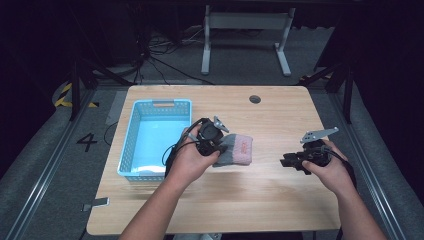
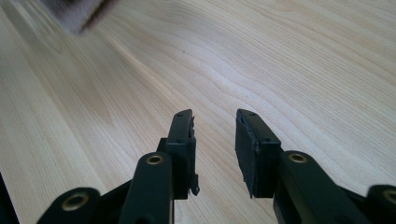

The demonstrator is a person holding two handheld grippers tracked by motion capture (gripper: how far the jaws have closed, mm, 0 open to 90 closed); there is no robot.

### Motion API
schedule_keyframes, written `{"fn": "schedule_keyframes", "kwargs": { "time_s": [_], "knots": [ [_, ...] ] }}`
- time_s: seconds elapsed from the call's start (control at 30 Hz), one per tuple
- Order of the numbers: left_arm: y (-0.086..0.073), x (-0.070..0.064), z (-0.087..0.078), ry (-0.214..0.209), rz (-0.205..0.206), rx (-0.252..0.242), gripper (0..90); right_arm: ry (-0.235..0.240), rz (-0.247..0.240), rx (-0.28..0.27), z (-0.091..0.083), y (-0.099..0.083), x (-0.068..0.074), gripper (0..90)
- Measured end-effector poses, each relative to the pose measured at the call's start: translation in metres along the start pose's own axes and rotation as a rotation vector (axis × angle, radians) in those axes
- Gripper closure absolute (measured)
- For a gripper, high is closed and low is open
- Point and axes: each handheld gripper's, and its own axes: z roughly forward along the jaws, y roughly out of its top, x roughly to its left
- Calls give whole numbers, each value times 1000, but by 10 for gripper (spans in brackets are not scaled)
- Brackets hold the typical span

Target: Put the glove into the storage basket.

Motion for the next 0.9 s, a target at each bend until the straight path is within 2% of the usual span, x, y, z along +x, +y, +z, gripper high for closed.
{"fn": "schedule_keyframes", "kwargs": {
  "time_s": [0.4, 0.6, 0.73, 0.9],
  "knots": [
    [-18, 28, -35, 42, -55, -47, 776, 4, 1, 12, 4, -1, 0, 677],
    [-31, 47, -54, 90, -75, -44, 776, 9, -8, 10, 6, 3, 1, 677],
    [-41, 61, -66, 98, -103, -49, 776, 12, -8, 15, 9, 5, 1, 677],
    [-53, 76, -79, 130, -132, -49, 776, 11, -6, 26, 12, 3, 1, 674]
  ]
}}
